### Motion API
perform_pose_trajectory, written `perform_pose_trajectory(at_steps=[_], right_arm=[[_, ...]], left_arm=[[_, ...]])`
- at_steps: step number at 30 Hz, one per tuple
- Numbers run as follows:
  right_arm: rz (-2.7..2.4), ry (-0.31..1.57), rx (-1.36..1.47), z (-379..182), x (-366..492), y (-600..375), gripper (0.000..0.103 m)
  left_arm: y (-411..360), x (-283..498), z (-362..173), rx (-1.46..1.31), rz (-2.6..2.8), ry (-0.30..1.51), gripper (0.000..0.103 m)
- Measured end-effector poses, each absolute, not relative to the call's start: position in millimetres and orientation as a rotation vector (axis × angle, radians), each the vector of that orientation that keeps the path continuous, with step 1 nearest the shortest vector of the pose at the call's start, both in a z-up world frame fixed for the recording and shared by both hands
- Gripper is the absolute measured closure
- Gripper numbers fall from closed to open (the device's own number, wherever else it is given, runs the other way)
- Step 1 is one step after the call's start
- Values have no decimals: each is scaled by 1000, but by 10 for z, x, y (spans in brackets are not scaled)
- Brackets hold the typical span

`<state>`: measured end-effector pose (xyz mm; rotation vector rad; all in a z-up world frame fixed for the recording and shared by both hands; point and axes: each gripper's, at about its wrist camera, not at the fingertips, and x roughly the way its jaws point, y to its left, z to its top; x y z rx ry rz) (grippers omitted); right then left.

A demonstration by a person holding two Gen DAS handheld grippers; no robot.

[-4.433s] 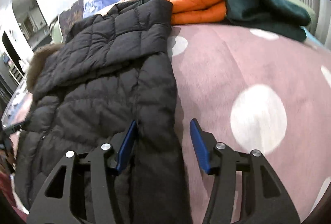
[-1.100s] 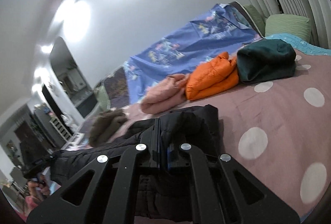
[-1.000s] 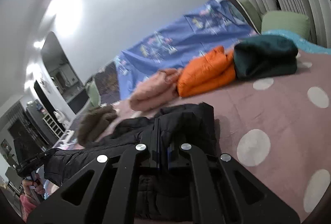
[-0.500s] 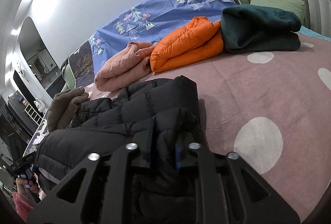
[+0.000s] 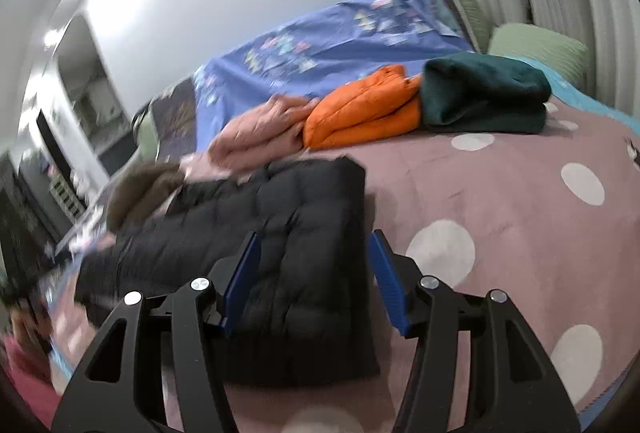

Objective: Fold large clothes

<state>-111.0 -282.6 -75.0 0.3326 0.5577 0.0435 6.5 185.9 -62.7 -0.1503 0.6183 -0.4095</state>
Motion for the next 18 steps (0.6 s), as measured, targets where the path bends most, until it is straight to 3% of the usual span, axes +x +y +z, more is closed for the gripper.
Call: perform_pose_trajectory(at_steps=[3,7,15,18], right_arm=[[104,615,222,-780,-1183,-2647,46],[160,720,124,-947,-1210,-2434,46],[288,800,100,-1239,-1051,-2072,47],[290,787,90,-1211,-973,-2030,54]], left_arm=[[1706,-148,-549,-72,-491,606,44],[1431,-321,-690,-6,-610,695,85],[946,-299,-1251,73,-740,887,88],[862,-175,-1343,81,-723,914,88]])
